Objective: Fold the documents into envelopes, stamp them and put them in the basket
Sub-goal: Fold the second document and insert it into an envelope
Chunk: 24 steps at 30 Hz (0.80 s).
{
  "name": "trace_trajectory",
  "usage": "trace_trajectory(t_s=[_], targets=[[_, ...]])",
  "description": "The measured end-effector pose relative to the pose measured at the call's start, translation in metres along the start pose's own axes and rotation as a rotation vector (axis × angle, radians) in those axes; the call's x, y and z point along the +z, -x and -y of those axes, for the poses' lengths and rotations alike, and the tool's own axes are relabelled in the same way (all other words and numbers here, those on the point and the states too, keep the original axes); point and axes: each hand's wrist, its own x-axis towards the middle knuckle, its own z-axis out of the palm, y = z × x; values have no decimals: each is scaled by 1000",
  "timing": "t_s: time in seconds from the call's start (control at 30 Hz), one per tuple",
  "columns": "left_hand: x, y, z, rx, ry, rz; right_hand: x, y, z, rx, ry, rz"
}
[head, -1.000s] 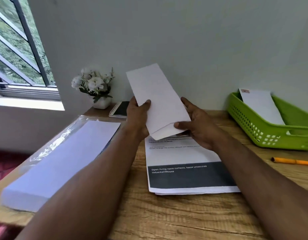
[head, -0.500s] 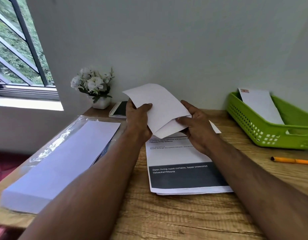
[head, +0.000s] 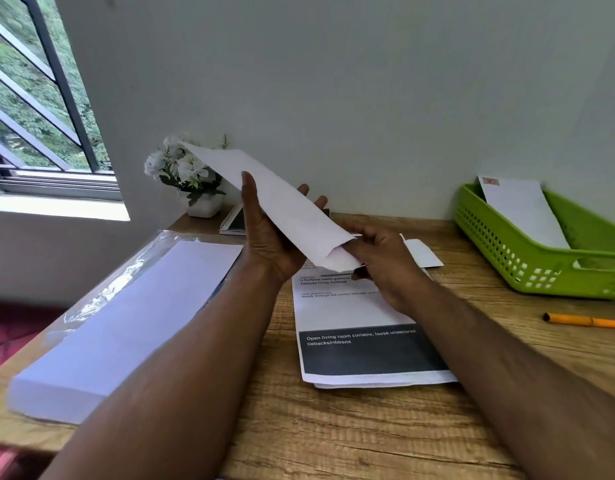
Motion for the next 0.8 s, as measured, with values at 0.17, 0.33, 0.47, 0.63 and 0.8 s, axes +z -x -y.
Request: trace_trajectory(t_s=[0.17, 0.33, 0.47, 0.63, 0.8], targets=[[-6, -1, -1, 30, 93, -64, 3, 1, -6, -581, 522, -332], [-10, -1, 2, 40, 119, -77, -2, 2, -7, -1064, 1059, -290], [-8, -1, 2, 35, 163, -66, -1, 5, -4, -1127, 1122, -240], [-3, 3, 0, 56, 176, -66, 2, 11, -2, -1051, 1063, -257], [-2, 2, -1, 70, 187, -42, 5, 19, 4, -1028, 1224, -48]])
